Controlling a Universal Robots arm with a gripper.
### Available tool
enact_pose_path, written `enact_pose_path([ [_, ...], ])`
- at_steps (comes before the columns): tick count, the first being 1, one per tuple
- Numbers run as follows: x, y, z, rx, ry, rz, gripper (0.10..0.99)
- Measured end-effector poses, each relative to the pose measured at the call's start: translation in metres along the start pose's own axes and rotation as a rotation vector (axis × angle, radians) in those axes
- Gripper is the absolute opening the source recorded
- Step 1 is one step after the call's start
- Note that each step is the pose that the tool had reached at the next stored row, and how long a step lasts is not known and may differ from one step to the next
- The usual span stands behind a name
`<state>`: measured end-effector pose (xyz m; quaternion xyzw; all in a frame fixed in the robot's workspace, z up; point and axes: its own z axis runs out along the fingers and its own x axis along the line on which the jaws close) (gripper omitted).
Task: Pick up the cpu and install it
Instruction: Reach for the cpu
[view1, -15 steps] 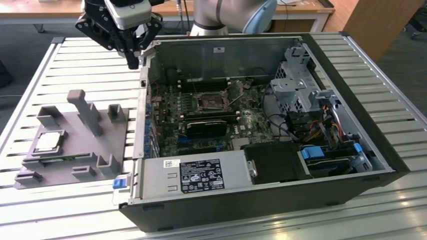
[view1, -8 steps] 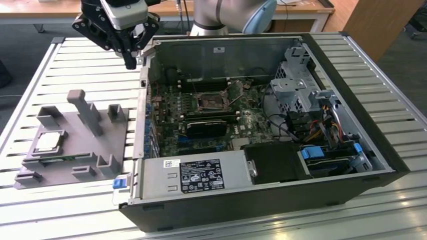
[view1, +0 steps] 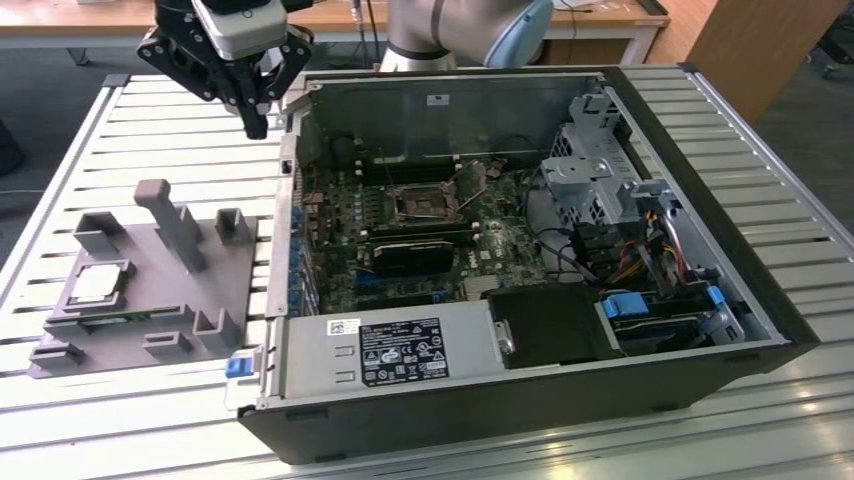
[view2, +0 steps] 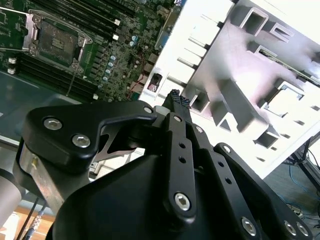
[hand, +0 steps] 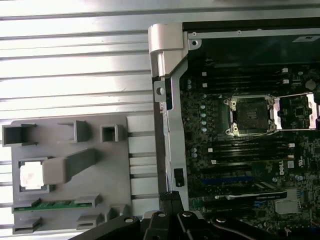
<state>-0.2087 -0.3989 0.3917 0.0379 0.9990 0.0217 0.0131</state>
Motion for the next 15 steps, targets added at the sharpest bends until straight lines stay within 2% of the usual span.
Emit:
enact_pose_path([
  [15,0.0077,-0.0006,0.0001,0.000,0.0000,0.000,0.106],
])
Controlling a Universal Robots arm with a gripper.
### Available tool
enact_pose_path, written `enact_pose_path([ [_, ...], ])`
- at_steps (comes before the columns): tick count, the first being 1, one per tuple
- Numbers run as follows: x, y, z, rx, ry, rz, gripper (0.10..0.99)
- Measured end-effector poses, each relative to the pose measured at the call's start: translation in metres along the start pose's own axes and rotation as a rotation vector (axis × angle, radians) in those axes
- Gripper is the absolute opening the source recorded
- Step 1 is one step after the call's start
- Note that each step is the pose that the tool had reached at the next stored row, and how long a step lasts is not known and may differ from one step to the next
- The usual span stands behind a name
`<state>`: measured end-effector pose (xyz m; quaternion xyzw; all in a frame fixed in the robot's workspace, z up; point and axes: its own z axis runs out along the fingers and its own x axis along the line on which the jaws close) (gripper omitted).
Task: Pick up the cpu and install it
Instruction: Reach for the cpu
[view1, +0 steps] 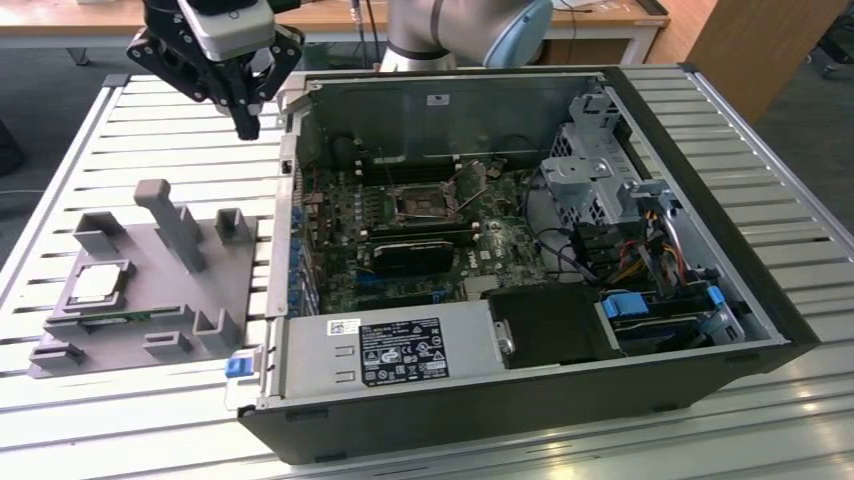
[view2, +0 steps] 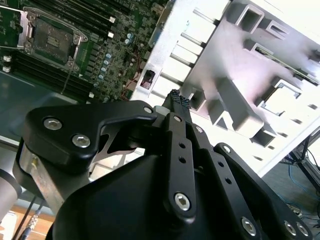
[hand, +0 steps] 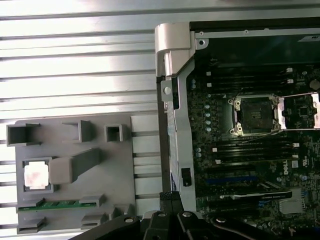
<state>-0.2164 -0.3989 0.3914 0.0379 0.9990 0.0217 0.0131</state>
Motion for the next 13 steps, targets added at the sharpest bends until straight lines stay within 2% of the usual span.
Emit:
enact_pose_path([
  [13,0.0070,-0.0005,0.0003,0.000,0.0000,0.000,0.106],
])
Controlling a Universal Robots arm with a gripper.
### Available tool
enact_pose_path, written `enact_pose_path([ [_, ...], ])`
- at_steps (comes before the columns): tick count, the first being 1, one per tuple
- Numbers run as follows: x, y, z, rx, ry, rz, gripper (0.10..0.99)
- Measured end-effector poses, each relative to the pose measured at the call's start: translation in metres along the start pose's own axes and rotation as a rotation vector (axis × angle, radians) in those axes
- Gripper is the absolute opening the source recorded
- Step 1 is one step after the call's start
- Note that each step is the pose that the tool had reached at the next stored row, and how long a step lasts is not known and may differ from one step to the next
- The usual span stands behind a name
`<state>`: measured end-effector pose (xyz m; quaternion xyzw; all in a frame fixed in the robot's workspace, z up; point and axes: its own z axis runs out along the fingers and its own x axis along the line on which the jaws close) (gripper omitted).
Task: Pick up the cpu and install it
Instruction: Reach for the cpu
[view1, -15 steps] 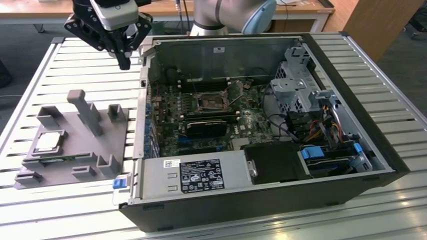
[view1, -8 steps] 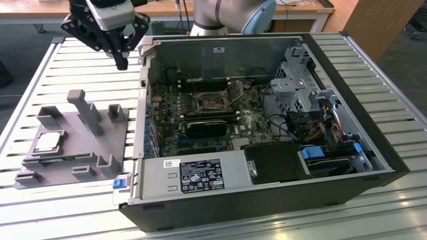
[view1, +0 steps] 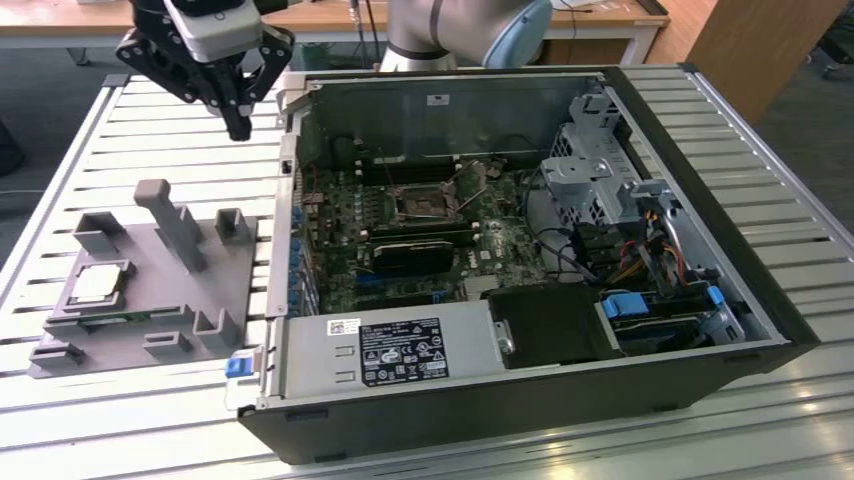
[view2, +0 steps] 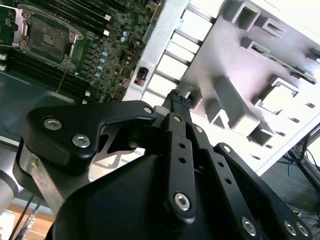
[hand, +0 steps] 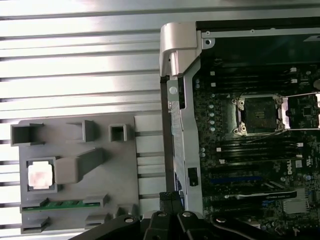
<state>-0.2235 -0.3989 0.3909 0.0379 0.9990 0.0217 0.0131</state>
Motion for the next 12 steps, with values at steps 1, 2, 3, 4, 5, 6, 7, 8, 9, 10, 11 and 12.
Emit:
enact_pose_path([
  [1,0.0005,-0.0001,0.0000,0.000,0.0000,0.000,0.106],
  [2,0.0010,-0.0001,0.0001,0.000,0.0000,0.000,0.106],
  [3,0.0015,-0.0001,0.0001,0.000,0.0000,0.000,0.106],
  [4,0.0020,-0.0002,0.0001,0.000,0.0000,0.000,0.106],
  [5,0.0025,-0.0002,0.0001,0.000,0.0000,0.000,0.106],
  [6,0.0031,-0.0002,0.0001,0.000,0.0000,0.000,0.106],
  [7,0.0036,-0.0003,0.0002,0.000,0.0000,0.000,0.106],
  [8,0.0041,-0.0003,0.0001,0.000,0.0000,0.000,0.106],
  [9,0.0047,-0.0004,0.0002,0.000,0.0001,0.000,0.106],
  [10,0.0052,-0.0004,0.0002,0.000,0.0001,0.000,0.106],
  [11,0.0057,-0.0005,0.0002,0.000,0.0000,0.000,0.106],
  [12,0.0062,-0.0005,0.0002,0.000,0.0001,0.000,0.106],
])
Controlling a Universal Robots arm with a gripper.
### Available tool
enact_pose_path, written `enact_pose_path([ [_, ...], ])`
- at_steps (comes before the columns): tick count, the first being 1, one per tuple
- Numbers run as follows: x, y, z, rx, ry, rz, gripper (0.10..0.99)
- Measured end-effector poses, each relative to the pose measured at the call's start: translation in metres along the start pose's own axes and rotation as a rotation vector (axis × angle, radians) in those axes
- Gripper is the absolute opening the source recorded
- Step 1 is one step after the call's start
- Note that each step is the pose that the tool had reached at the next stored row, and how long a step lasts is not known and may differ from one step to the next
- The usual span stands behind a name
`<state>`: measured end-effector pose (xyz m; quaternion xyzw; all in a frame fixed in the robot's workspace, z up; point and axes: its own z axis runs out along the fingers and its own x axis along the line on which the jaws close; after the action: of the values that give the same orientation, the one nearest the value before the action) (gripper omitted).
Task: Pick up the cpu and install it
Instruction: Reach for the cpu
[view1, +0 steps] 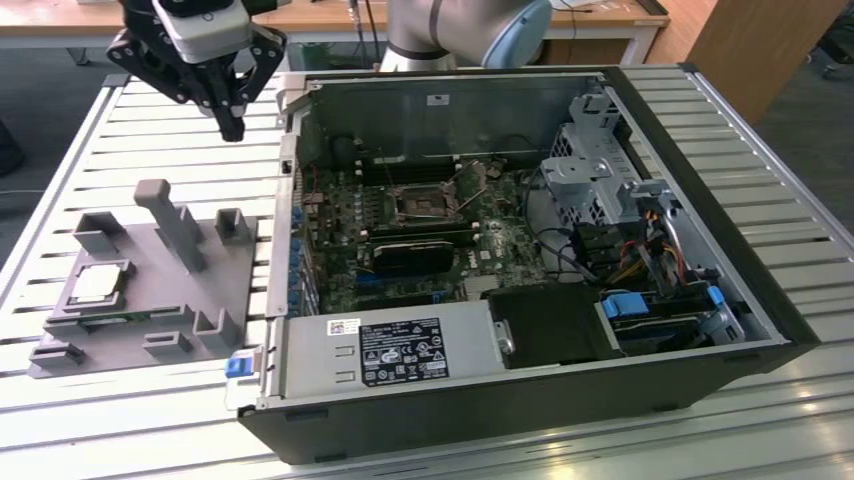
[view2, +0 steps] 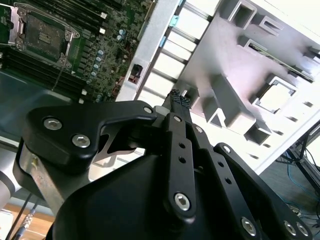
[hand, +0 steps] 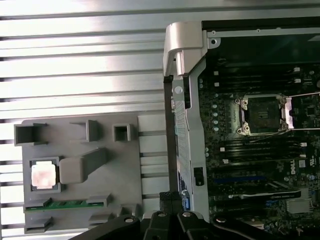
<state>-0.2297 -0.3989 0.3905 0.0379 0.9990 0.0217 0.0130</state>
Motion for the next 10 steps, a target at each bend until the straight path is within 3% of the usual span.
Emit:
enact_pose_path([
  [10,0.0052,-0.0004,0.0002,0.000,-0.0001,0.000,0.106],
])
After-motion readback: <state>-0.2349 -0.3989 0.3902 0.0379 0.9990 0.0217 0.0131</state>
